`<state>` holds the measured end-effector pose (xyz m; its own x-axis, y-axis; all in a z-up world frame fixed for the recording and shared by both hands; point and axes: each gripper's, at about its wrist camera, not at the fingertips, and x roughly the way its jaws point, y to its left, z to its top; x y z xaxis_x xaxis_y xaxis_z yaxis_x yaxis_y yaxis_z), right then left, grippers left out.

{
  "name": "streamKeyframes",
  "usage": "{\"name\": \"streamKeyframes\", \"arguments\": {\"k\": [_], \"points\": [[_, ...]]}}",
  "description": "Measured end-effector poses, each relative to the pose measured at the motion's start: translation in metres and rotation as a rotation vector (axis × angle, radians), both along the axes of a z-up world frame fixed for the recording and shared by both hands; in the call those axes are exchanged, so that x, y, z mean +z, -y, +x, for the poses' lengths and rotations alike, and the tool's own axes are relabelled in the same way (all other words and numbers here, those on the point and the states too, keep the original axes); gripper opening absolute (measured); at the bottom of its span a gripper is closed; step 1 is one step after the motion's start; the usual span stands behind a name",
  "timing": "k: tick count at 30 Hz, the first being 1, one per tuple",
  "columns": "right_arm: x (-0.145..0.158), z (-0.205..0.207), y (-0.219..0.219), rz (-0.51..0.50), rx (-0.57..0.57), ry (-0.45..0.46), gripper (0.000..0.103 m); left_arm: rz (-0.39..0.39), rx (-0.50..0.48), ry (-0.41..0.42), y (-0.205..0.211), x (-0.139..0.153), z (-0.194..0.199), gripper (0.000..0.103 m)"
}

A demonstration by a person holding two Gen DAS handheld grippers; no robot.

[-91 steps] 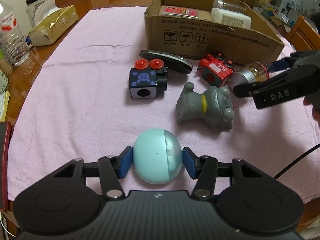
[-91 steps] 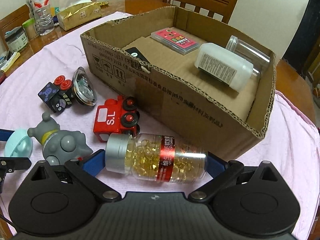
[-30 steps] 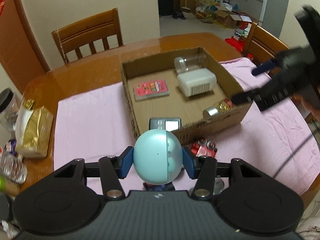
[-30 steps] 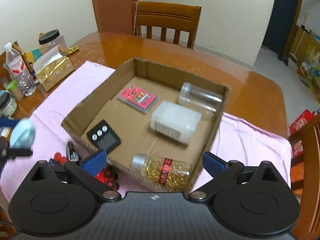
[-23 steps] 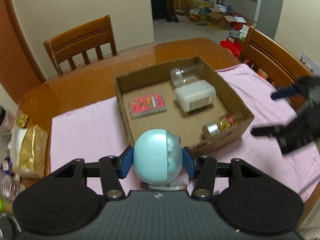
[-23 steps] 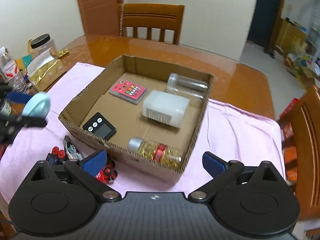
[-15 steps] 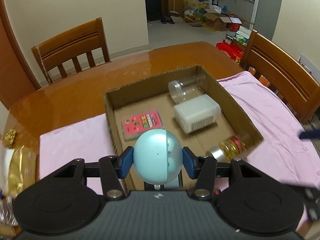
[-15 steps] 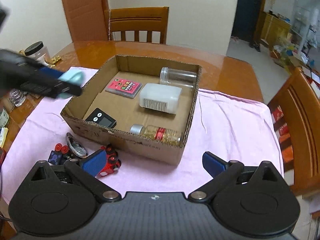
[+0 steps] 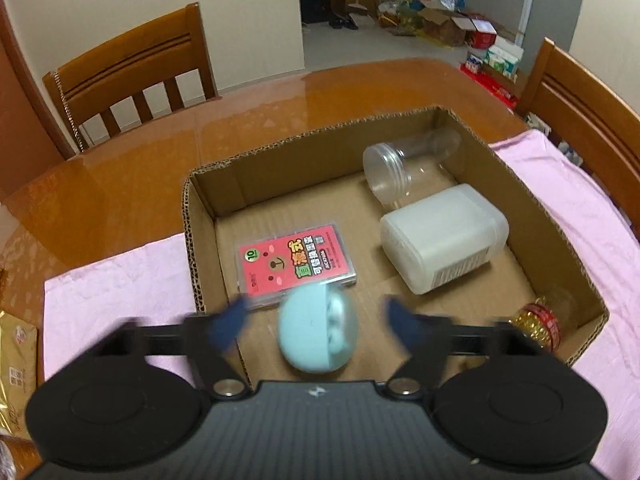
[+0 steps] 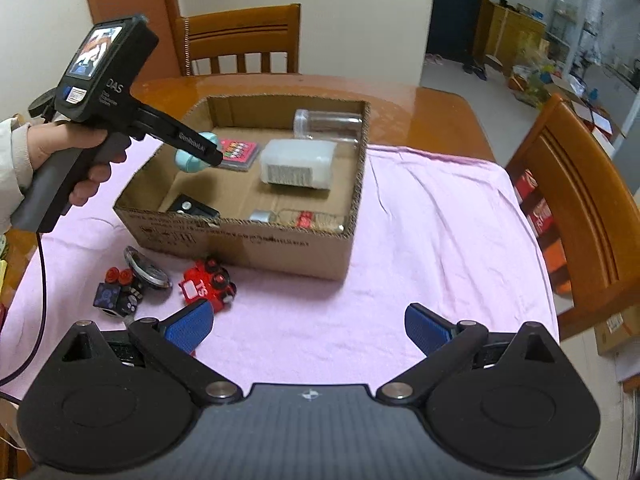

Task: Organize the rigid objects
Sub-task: 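Carry the ball into the box and open the left tool while the right tool drops the bottle in, then move both tools back toward the toys remaining on the cloth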

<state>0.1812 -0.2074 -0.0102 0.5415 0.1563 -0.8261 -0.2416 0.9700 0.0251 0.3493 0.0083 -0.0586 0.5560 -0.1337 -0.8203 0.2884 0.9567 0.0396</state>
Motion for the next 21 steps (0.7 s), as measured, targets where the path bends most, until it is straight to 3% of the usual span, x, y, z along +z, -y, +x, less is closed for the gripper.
{"name": "streamKeyframes", "arguments": {"k": [2,11,21], "points": [[-0.001,-0.001,0.000,-0.004,-0.005,-0.001,0.103,-0.012,0.010,0.049,-0.004,0.007,-0.009,0.097],[-0.010,-0.001,-0.013,-0.001,0.036,-0.009,0.103,0.031,0.040,0.121,-0.025,0.035,-0.059,0.100],[-0.030,-0.004,-0.040,0.034,0.124,-0.043,0.103,0.004,0.144,0.110,-0.053,0.031,-0.123,0.101]]}}
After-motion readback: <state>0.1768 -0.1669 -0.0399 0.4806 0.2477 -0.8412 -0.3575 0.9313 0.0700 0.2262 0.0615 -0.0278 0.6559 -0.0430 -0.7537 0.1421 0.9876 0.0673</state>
